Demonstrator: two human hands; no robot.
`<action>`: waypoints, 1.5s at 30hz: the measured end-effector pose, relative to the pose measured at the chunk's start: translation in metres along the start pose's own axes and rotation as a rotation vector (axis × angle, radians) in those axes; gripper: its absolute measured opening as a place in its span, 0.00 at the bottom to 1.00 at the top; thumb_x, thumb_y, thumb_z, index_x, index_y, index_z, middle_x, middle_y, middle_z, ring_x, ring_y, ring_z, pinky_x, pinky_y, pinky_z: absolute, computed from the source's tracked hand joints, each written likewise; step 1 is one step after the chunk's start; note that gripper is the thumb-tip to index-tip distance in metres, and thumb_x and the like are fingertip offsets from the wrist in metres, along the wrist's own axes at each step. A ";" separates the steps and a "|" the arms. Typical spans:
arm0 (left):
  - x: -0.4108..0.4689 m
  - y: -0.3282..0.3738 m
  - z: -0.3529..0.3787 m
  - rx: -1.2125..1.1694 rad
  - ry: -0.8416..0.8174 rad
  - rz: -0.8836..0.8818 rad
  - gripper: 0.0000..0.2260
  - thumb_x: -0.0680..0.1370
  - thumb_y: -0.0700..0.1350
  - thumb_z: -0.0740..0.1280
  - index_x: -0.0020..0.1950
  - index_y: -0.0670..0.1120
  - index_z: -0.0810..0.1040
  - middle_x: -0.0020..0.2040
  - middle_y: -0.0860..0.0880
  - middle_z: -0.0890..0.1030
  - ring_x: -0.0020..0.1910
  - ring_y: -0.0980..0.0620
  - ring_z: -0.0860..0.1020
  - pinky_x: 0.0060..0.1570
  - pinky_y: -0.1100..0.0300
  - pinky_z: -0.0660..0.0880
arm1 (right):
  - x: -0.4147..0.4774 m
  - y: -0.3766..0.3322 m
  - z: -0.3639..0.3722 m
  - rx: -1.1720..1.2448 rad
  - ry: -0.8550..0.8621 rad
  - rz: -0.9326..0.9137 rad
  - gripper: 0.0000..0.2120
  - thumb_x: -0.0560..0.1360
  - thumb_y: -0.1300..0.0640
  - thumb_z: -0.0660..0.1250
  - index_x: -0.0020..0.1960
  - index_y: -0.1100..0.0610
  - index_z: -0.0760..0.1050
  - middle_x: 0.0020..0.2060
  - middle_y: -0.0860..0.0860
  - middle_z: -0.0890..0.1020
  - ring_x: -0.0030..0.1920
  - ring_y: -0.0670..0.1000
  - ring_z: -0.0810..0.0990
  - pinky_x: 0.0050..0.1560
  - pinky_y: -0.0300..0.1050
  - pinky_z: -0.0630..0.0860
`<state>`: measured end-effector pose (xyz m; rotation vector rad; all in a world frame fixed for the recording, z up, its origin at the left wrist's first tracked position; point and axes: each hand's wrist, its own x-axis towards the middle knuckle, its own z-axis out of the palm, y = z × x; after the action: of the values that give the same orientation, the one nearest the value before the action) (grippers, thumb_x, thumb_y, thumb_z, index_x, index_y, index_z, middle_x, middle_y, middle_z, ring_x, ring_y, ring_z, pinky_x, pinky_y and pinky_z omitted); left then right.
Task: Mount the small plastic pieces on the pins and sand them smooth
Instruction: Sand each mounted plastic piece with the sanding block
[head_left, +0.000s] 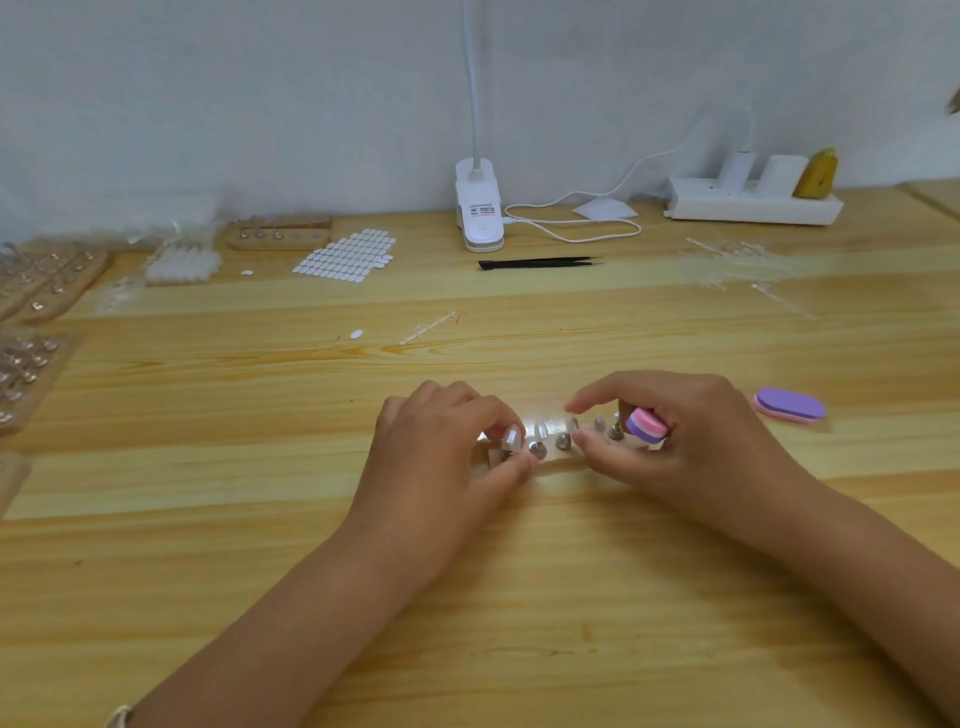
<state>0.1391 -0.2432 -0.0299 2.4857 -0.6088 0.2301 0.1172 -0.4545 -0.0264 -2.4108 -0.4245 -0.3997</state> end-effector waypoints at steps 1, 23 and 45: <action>0.000 0.000 0.000 -0.002 -0.001 0.002 0.04 0.73 0.55 0.71 0.45 0.58 0.78 0.43 0.60 0.77 0.49 0.57 0.72 0.50 0.62 0.57 | 0.000 -0.001 0.000 -0.004 0.003 0.002 0.09 0.71 0.48 0.72 0.50 0.47 0.84 0.32 0.29 0.75 0.33 0.40 0.75 0.37 0.42 0.68; -0.001 0.005 -0.005 -0.040 0.171 0.264 0.22 0.68 0.50 0.76 0.61 0.53 0.78 0.56 0.55 0.77 0.57 0.54 0.72 0.60 0.59 0.64 | -0.005 -0.008 -0.018 0.342 -0.030 0.006 0.05 0.70 0.47 0.76 0.46 0.44 0.86 0.23 0.42 0.66 0.24 0.42 0.64 0.31 0.28 0.63; -0.004 0.019 -0.013 -0.616 0.113 0.174 0.10 0.74 0.46 0.72 0.54 0.52 0.78 0.52 0.57 0.80 0.52 0.55 0.78 0.47 0.64 0.74 | 0.006 -0.016 -0.011 0.870 0.016 0.344 0.23 0.52 0.65 0.48 0.44 0.55 0.68 0.22 0.49 0.72 0.22 0.43 0.67 0.25 0.37 0.64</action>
<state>0.1256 -0.2489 -0.0114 1.8195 -0.7209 0.2083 0.1141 -0.4484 -0.0074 -1.5803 -0.1187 -0.0480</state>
